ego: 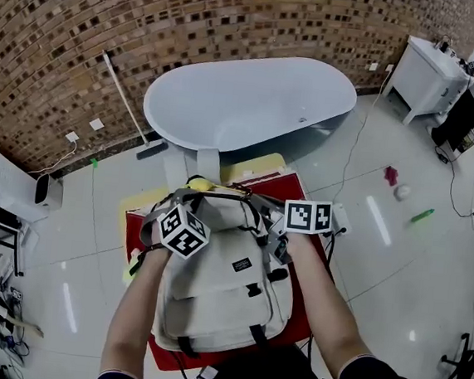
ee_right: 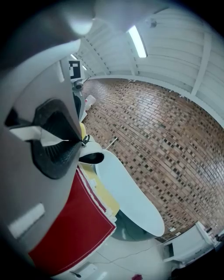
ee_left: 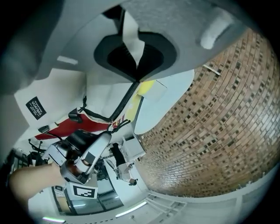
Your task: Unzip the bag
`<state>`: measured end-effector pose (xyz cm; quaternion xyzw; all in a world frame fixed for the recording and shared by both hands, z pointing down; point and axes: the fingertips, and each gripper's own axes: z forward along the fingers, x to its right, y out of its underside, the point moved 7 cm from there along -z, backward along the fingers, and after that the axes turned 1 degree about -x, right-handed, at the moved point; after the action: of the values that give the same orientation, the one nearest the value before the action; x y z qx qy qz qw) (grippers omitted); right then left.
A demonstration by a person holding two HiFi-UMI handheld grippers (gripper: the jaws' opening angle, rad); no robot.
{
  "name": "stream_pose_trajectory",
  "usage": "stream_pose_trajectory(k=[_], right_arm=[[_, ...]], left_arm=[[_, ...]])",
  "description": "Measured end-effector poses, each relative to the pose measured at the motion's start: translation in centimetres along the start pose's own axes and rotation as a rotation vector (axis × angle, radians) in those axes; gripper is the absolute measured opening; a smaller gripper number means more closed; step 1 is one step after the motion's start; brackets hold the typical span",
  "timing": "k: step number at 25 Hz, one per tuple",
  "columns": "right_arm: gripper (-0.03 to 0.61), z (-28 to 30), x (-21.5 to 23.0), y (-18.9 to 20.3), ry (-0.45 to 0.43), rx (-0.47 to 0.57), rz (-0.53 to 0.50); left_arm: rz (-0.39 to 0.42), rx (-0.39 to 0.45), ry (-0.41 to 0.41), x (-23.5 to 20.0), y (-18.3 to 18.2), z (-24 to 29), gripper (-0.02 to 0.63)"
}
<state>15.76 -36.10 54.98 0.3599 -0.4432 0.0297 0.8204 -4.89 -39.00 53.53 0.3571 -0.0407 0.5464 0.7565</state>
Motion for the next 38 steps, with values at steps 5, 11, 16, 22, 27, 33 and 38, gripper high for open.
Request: stream_pose_trajectory(k=[5,11,16,22,27,33,38], right_arm=[[0.011,-0.1,2.0,0.5,0.065,-0.007,0.019],[0.006,-1.7,4.3,3.1,0.138,-0.082,0.025],[0.005,-3.6,5.9,5.4,0.227,-0.171,-0.038],[0.008,-4.9,3.6,3.8,0.162,-0.071,-0.107],[0.018,-6.2,-1.8,1.4,0.041,0.063,-0.220],[0.006,-7.1,-9.8,0.8,-0.081,0.202,-0.381],[0.006,-7.3,-16.1,1.5,-0.123,0.274,-0.569]], left_arm=[[-0.056,0.006,0.012,-0.7,0.2,-0.6,0.017],[-0.100,0.015,0.003,-1.0,1.0,-1.0,0.017],[-0.183,0.028,-0.005,-1.3,1.9,-1.2,0.018],[-0.308,0.143,0.030,0.6,1.4,-1.8,0.117],[-0.521,0.341,0.041,1.1,-0.5,-6.5,0.115],[-0.685,0.597,0.058,1.9,-2.1,-12.9,0.002],[-0.750,0.703,0.078,3.3,-2.4,-16.9,0.002]])
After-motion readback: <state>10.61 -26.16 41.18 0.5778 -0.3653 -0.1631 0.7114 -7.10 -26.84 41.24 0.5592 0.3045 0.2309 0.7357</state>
